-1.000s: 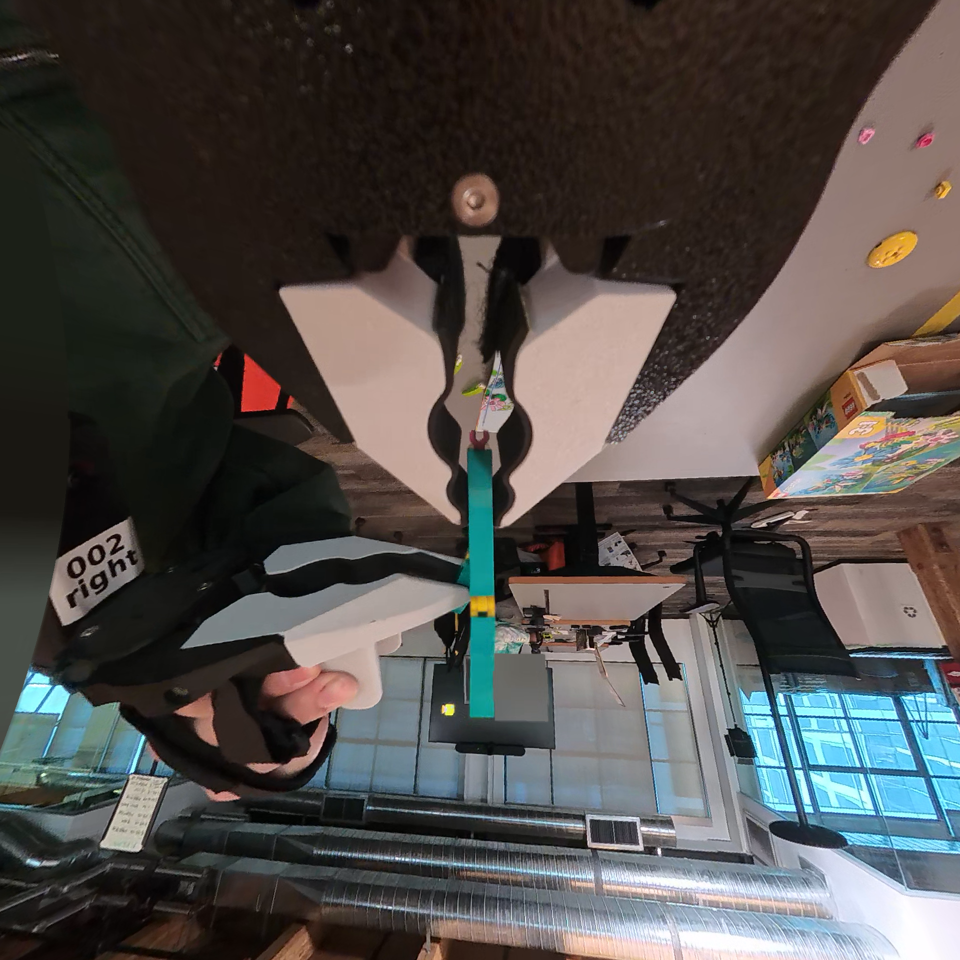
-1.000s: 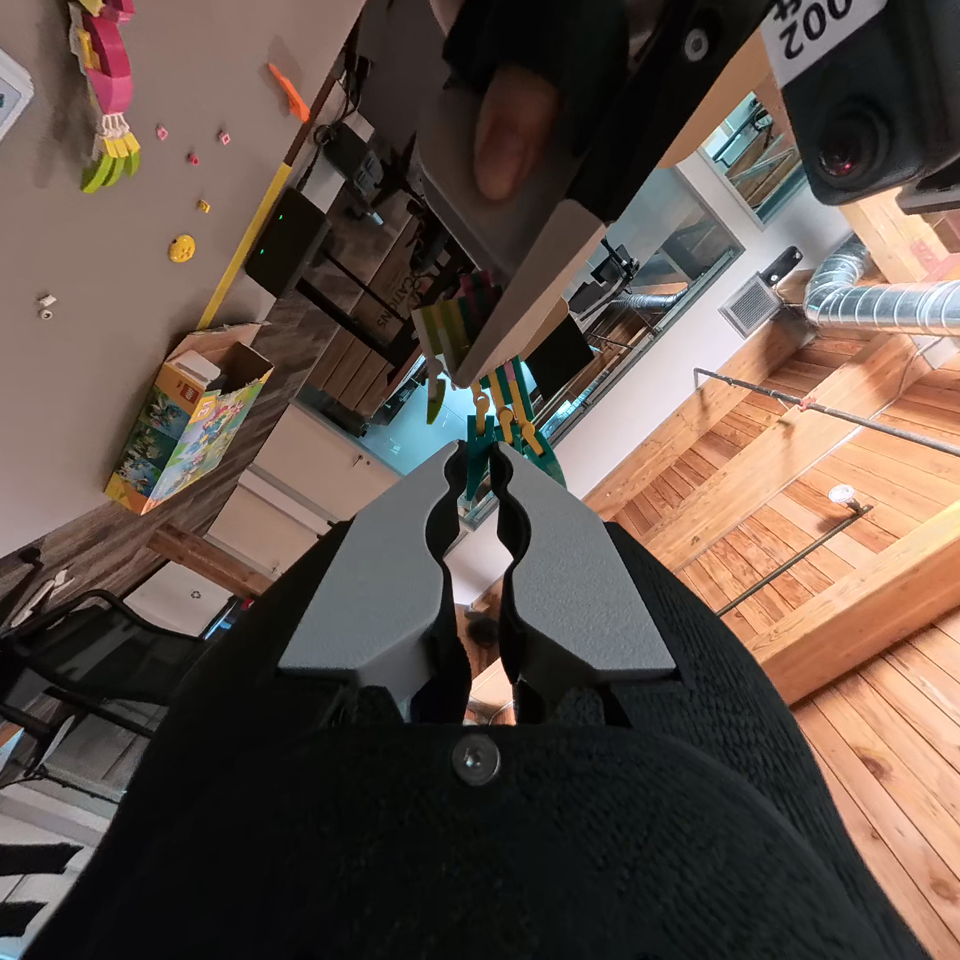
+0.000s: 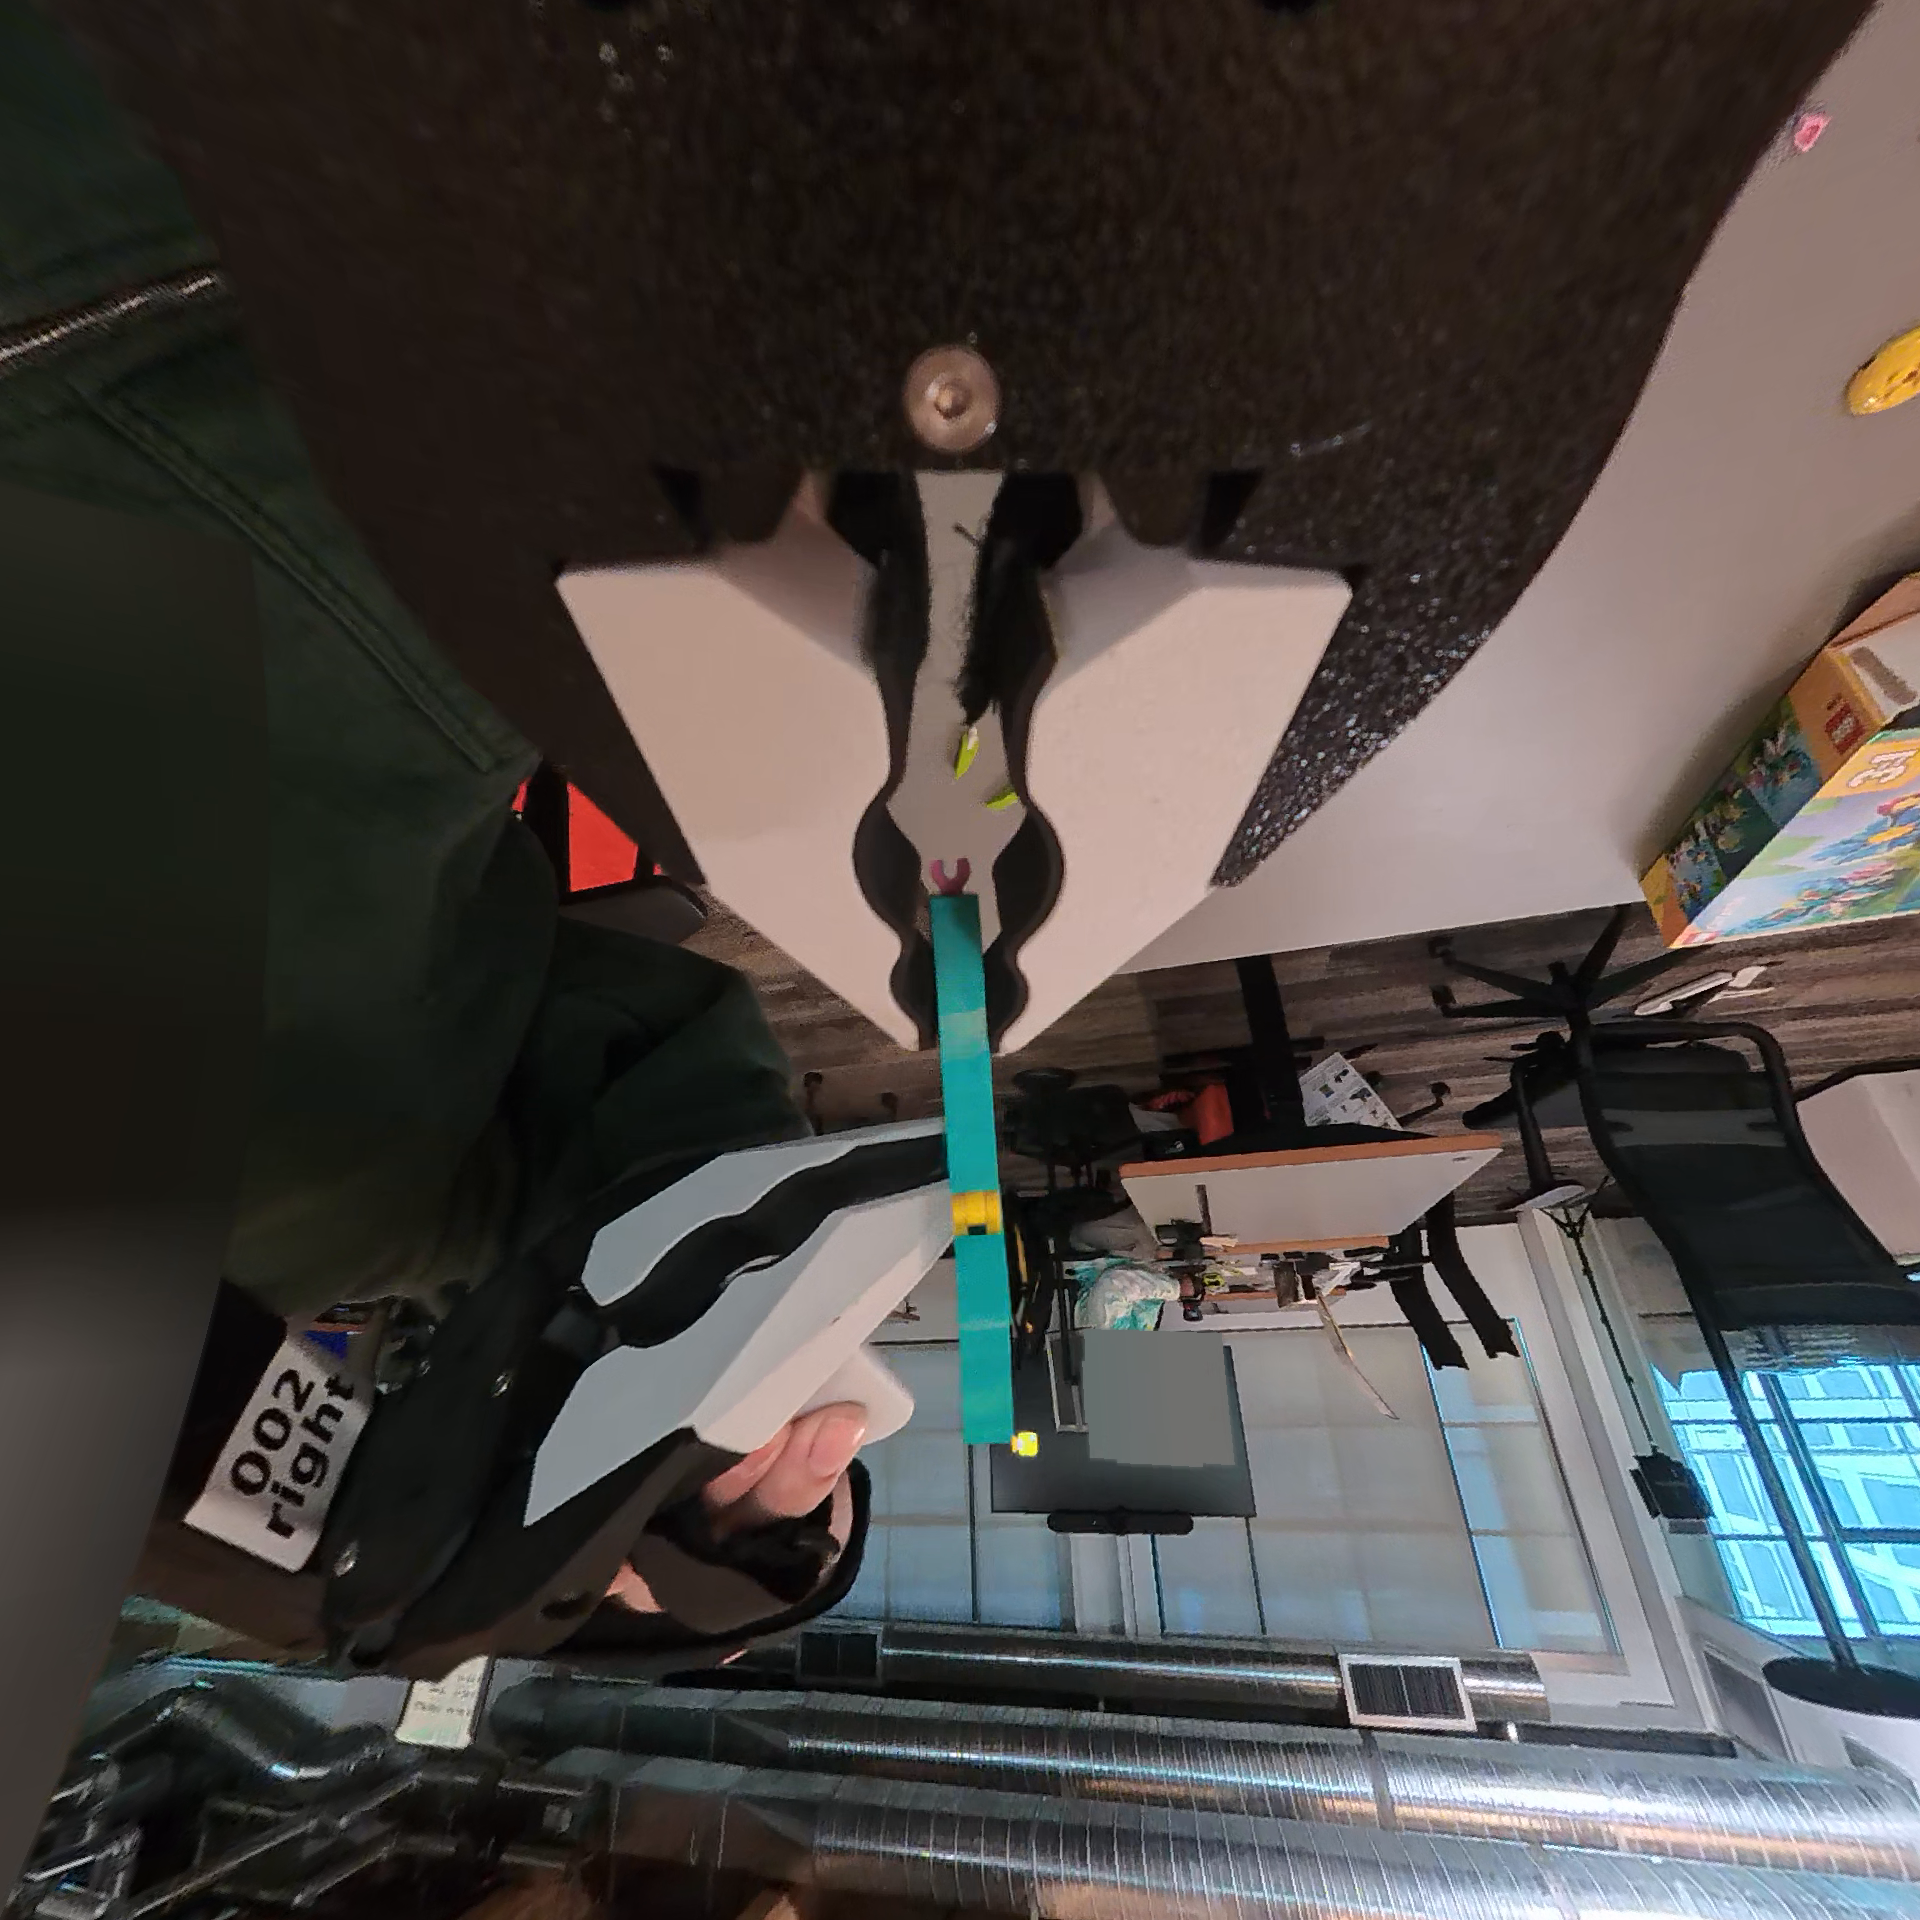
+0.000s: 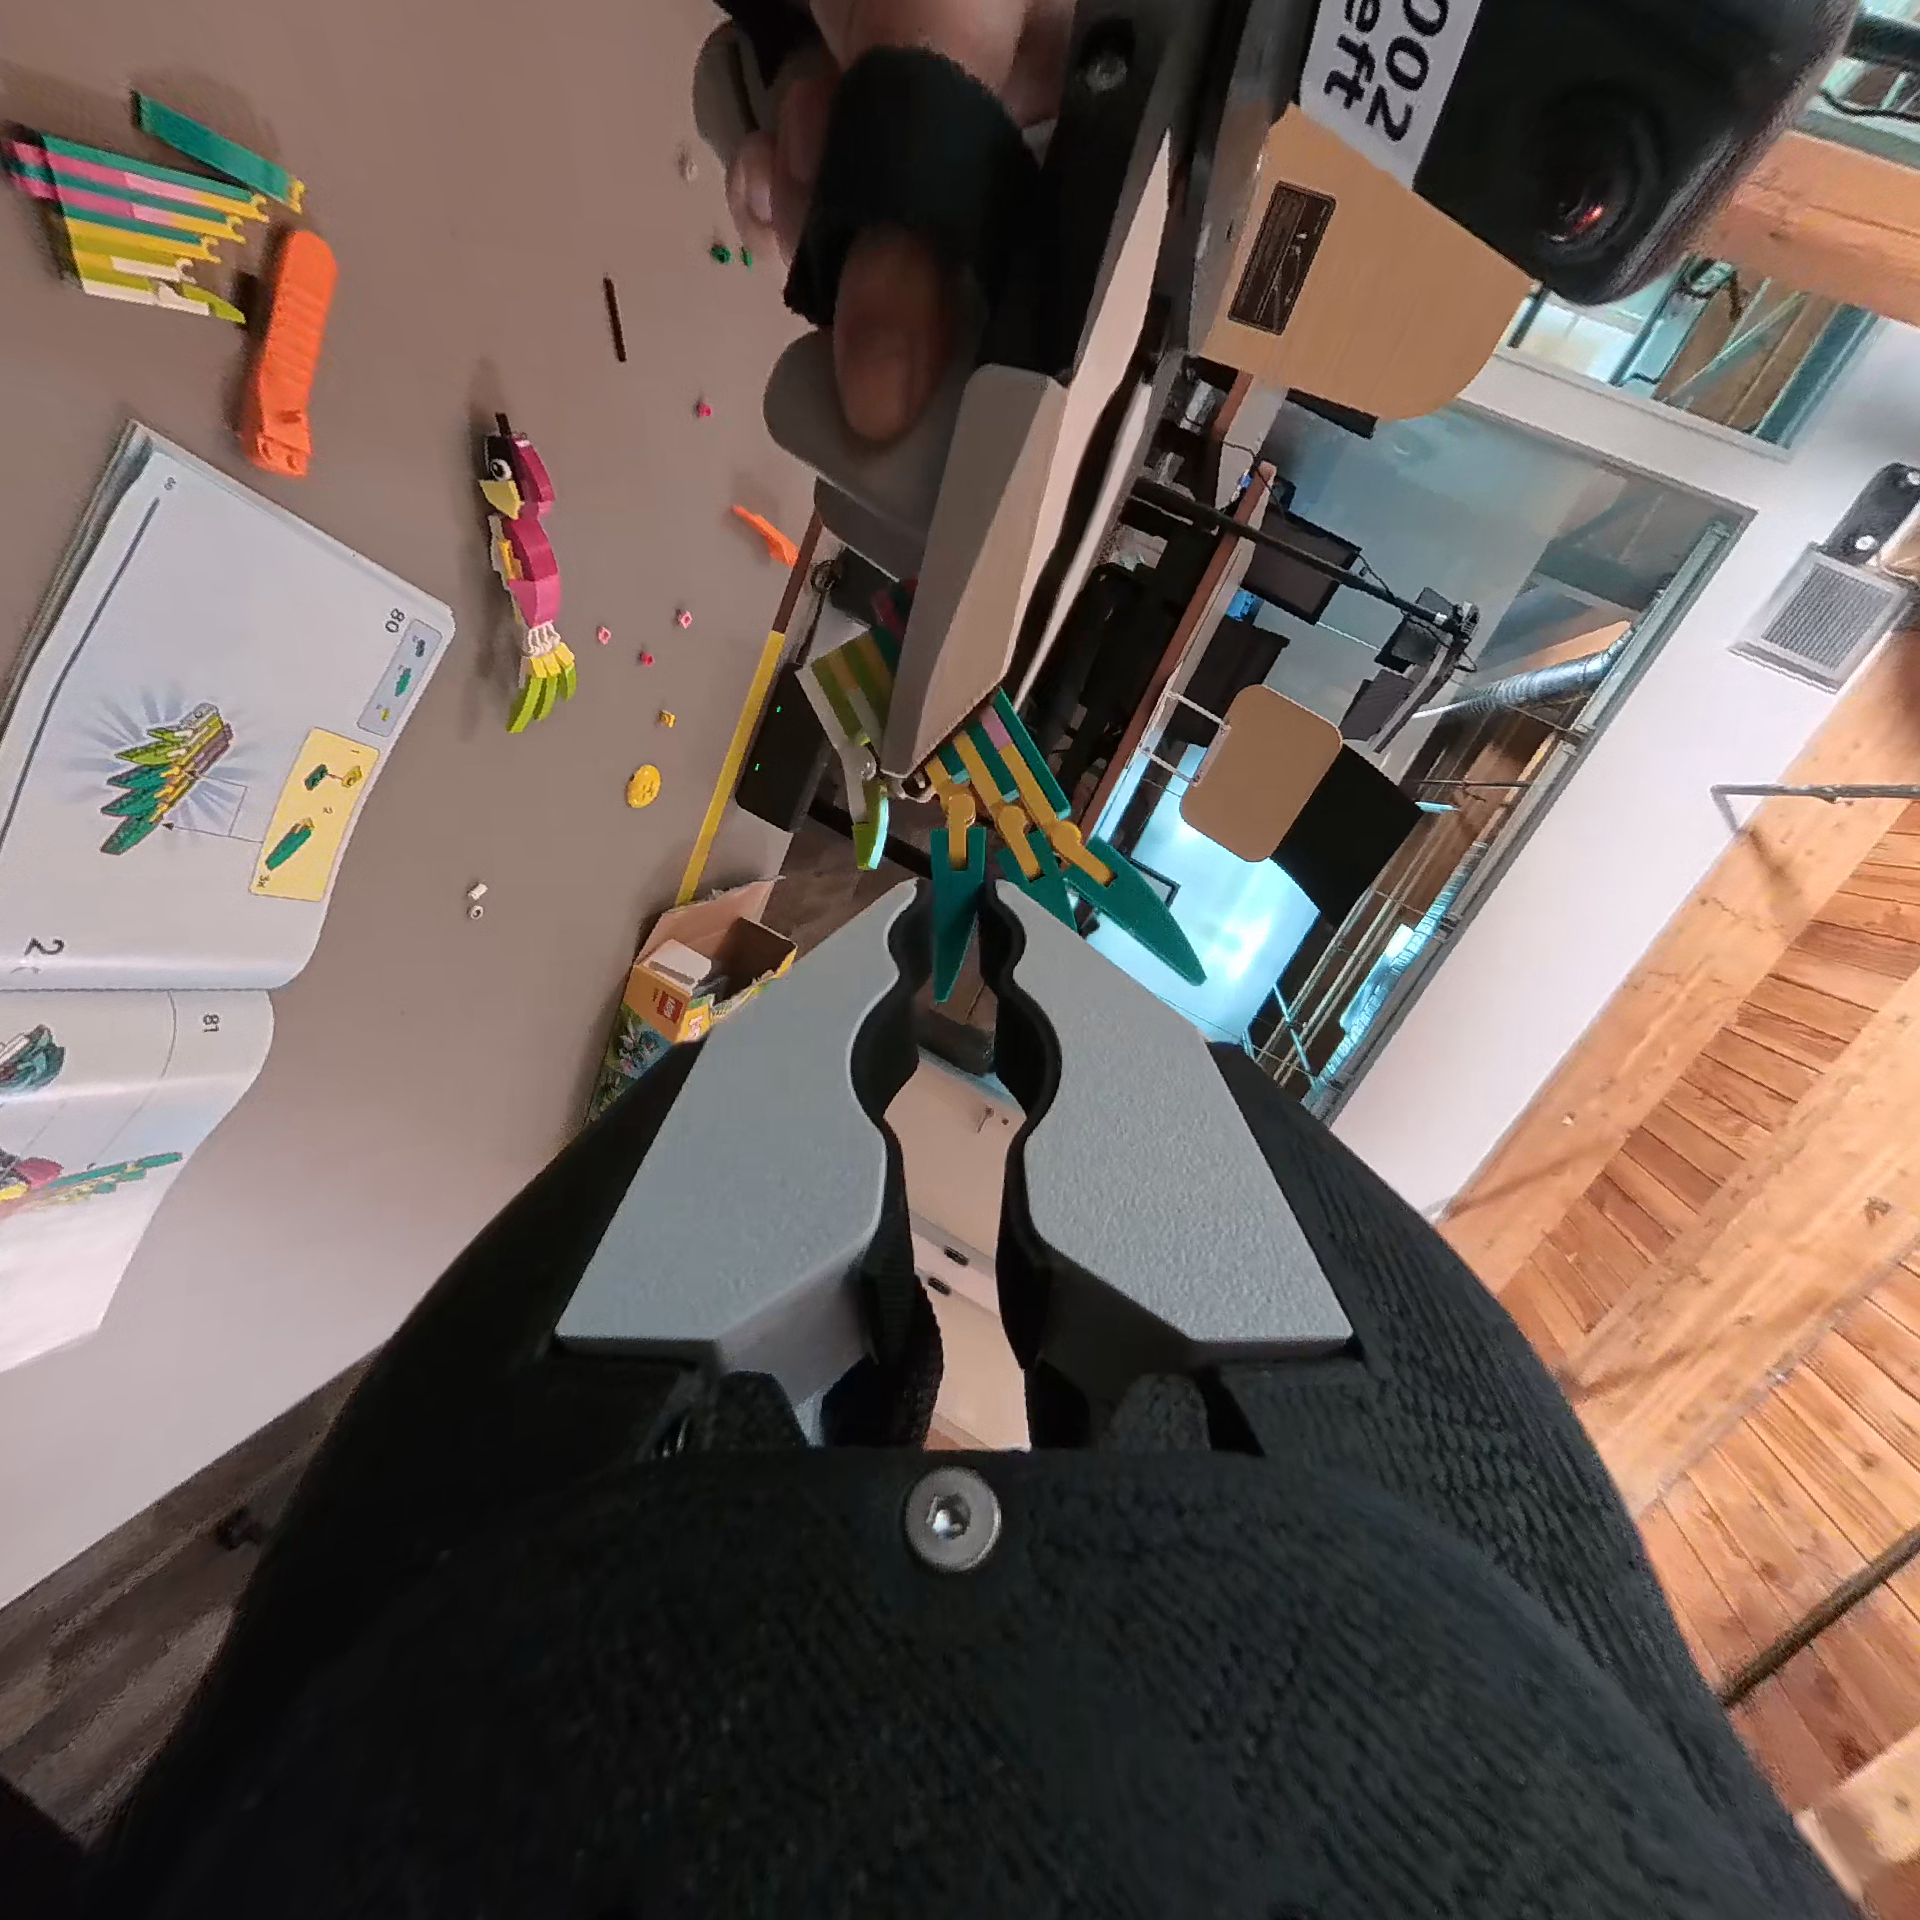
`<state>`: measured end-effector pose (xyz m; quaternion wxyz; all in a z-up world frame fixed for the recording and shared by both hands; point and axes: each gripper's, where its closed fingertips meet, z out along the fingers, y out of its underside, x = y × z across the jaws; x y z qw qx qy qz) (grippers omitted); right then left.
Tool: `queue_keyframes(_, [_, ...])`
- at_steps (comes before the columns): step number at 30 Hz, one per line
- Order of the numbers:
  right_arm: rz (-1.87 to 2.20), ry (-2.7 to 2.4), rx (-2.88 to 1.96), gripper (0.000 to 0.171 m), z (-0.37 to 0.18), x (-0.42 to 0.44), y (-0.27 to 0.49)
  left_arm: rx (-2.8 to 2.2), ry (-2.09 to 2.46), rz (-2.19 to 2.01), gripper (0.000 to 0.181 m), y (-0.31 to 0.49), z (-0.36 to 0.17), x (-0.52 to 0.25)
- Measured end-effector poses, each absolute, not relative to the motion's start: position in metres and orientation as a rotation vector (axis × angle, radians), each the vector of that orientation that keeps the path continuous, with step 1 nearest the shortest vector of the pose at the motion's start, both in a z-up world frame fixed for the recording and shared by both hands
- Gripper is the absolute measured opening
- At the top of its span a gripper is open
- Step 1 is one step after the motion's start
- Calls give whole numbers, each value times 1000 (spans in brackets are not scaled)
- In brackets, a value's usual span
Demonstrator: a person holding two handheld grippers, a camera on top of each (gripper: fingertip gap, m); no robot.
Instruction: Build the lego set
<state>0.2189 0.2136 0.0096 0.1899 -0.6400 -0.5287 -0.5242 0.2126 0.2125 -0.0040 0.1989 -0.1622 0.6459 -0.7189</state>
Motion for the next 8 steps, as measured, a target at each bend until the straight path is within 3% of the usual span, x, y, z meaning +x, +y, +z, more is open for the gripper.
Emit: queue_keyframes(8, [-1427,-1457,-1796,7,11,222,215,-464,1784,-2003,6,213,-3,216])
